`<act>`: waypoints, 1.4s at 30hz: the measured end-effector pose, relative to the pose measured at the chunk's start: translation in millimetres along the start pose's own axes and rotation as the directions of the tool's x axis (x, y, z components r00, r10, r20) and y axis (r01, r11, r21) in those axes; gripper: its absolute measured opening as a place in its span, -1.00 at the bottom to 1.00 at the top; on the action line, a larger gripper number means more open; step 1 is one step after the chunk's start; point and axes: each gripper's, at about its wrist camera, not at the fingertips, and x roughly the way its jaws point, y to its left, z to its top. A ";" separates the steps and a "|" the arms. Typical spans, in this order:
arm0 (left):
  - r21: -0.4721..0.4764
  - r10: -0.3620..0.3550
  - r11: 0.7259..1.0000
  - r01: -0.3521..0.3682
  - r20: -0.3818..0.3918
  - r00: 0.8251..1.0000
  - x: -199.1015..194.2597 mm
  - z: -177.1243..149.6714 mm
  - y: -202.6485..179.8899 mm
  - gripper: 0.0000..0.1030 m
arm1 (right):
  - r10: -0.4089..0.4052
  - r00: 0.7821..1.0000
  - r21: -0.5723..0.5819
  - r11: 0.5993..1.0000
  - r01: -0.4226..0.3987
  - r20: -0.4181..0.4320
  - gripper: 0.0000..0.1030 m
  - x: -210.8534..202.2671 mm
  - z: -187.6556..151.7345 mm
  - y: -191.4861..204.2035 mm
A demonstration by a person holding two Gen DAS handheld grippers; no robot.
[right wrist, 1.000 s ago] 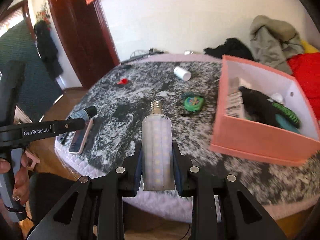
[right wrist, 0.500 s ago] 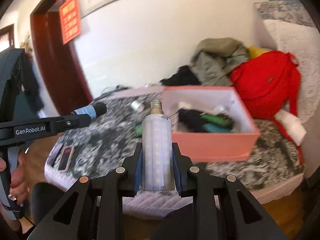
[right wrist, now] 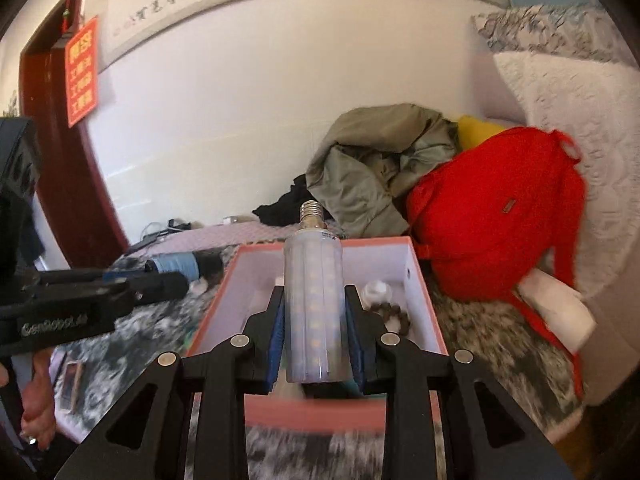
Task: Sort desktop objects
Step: 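Carry the bottle with left tool while right tool carries the bulb into pink box, release, then grasp the white pill bottle with left tool while right tool grasps green tape measure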
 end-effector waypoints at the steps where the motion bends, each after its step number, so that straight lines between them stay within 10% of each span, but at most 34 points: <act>1: -0.037 0.007 0.999 -0.008 -0.030 1.000 17.6 2.9 11.4 0.66 | -0.024 0.999 0.015 1.000 0.025 -0.048 0.41 24.7 0.5 -5.8; 9: -0.186 0.050 0.980 -0.068 -0.102 0.994 46.2 -16.6 77.3 0.66 | 0.009 0.986 0.127 0.992 0.012 -0.167 0.44 90.2 -31.0 -37.0; 19: -0.238 0.179 0.956 -0.170 0.018 0.984 -51.5 -45.2 111.0 0.66 | 0.054 0.991 0.107 0.993 -0.041 -0.120 0.46 35.6 -30.3 -6.0; 31: -0.348 0.321 0.895 -0.280 0.066 0.945 -162.7 -123.2 176.2 0.66 | 0.151 0.988 -0.012 0.988 -0.151 -0.045 0.66 -41.1 -35.7 97.3; 42: -0.487 0.318 0.827 -0.281 -0.009 0.948 -171.0 -171.0 273.4 0.66 | 0.210 0.961 -0.112 0.966 -0.232 -0.179 0.68 29.4 -83.9 232.5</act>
